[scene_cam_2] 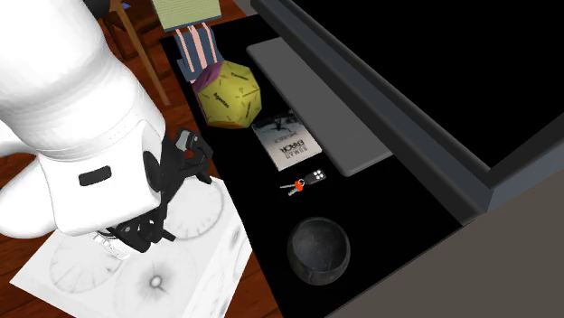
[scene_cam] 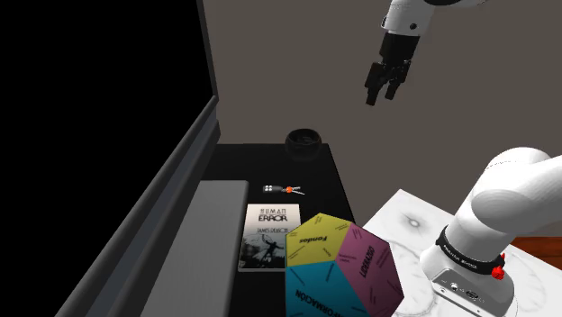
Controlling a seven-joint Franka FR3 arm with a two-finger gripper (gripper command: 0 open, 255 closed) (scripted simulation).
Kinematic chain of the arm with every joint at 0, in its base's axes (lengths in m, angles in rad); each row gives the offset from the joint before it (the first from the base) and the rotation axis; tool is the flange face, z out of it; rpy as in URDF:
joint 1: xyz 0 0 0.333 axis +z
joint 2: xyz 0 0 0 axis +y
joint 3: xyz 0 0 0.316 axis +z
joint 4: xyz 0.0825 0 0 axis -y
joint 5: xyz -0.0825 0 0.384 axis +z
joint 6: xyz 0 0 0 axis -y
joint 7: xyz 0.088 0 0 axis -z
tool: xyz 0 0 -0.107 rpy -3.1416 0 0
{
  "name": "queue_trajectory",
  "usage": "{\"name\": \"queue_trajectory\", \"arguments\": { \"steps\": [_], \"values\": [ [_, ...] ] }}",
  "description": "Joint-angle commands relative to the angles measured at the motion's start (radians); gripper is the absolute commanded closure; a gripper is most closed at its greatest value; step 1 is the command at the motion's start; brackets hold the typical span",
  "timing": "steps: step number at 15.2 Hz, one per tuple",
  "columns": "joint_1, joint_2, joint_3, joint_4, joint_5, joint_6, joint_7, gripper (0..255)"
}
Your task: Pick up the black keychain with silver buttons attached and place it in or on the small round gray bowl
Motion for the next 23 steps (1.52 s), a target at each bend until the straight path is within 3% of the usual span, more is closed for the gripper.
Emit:
{"name": "queue_trajectory", "arguments": {
  "steps": [1, 14, 23],
  "values": [
    [0.000, 0.000, 0.000, 0.000, 0.000, 0.000, 0.000, 0],
    [0.143, 0.281, 0.146, -0.078, 0.040, 0.376, -0.074, 0],
    [0.215, 0.539, 0.257, -0.046, 0.006, 0.611, -0.096, 0]
  ]
}}
